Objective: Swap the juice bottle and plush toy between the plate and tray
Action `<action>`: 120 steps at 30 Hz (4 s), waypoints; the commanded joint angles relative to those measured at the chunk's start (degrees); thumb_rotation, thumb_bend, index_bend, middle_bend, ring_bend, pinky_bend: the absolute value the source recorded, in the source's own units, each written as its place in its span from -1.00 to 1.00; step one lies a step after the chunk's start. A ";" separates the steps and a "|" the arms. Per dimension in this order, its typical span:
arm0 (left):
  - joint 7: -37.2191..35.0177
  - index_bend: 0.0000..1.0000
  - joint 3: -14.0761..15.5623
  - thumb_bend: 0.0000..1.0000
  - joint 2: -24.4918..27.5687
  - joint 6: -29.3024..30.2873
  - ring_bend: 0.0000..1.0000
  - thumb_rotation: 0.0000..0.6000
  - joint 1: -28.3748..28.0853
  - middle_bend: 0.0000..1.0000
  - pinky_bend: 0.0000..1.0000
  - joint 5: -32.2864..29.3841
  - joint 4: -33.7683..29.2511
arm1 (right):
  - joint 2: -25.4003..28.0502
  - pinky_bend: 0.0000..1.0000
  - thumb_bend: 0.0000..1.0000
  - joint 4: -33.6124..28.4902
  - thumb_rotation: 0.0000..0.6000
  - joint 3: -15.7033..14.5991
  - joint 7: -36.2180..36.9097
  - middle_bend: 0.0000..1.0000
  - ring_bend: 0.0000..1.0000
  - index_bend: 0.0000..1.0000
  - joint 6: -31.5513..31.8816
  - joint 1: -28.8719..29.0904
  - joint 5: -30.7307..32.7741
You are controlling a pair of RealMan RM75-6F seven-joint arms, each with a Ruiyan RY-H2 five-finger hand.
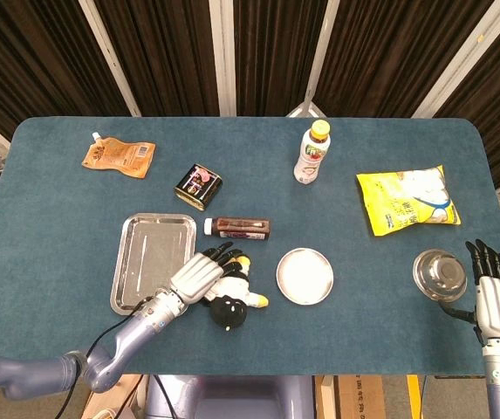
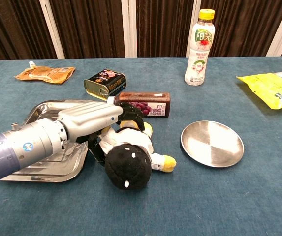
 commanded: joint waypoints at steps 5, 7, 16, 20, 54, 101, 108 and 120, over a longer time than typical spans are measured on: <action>11.66 -0.53 -0.06 -0.91 9.21 5.04 -1.00 1.00 3.22 -0.91 -0.61 -2.98 -14.35 | 0.18 -1.00 -0.95 -0.62 1.00 0.27 -0.06 -0.93 -0.96 -0.85 -0.10 -0.13 0.17; 15.23 -0.54 0.00 -0.91 11.93 7.76 -1.00 1.00 4.90 -0.93 -0.64 -4.15 -19.17 | 0.23 -1.00 -0.95 -0.70 1.00 0.26 -0.03 -0.93 -0.96 -0.85 -0.31 -0.14 0.20; 24.87 -0.58 -4.13 -0.93 20.79 11.78 -1.00 1.00 6.57 -0.96 -0.71 -15.66 -34.70 | 0.10 -1.00 -0.95 -0.30 1.00 0.60 -0.51 -0.93 -0.95 -0.84 -0.79 -0.17 0.93; 21.57 -0.58 -10.08 -0.94 18.19 11.57 -1.00 1.00 3.77 -0.96 -0.72 -20.34 -32.01 | -0.49 -1.00 -0.95 0.47 1.00 0.76 -0.71 -0.92 -0.94 -0.83 -1.10 -0.06 1.28; 26.12 -0.49 -17.34 -0.16 -19.53 -1.19 -0.54 1.00 -22.10 -0.42 -0.30 -39.53 21.27 | -0.31 -1.00 -0.95 2.48 1.00 2.35 1.32 -0.89 -0.92 -0.82 -2.48 -0.26 3.27; 0.58 -0.21 -1.11 0.11 11.83 6.47 -0.26 1.00 4.38 -0.20 0.10 -17.04 0.91 | -1.88 -1.00 -0.95 1.78 1.00 1.61 -0.50 -0.89 -0.88 -0.78 -3.01 -0.05 2.49; 5.10 -0.53 -1.10 -0.57 11.05 5.29 -0.81 1.00 4.53 -0.74 -0.26 -19.17 -0.41 | -1.55 -1.00 -0.95 1.78 1.00 1.74 -0.15 -0.88 -0.88 -0.78 -2.87 -0.18 2.47; 33.58 -0.78 -0.80 -0.98 20.36 25.75 -1.00 1.00 8.68 -1.00 -0.58 -26.37 -29.78 | -1.14 -1.00 -0.95 1.26 1.00 1.37 -0.17 -0.88 -0.88 -0.78 -3.18 -0.22 2.03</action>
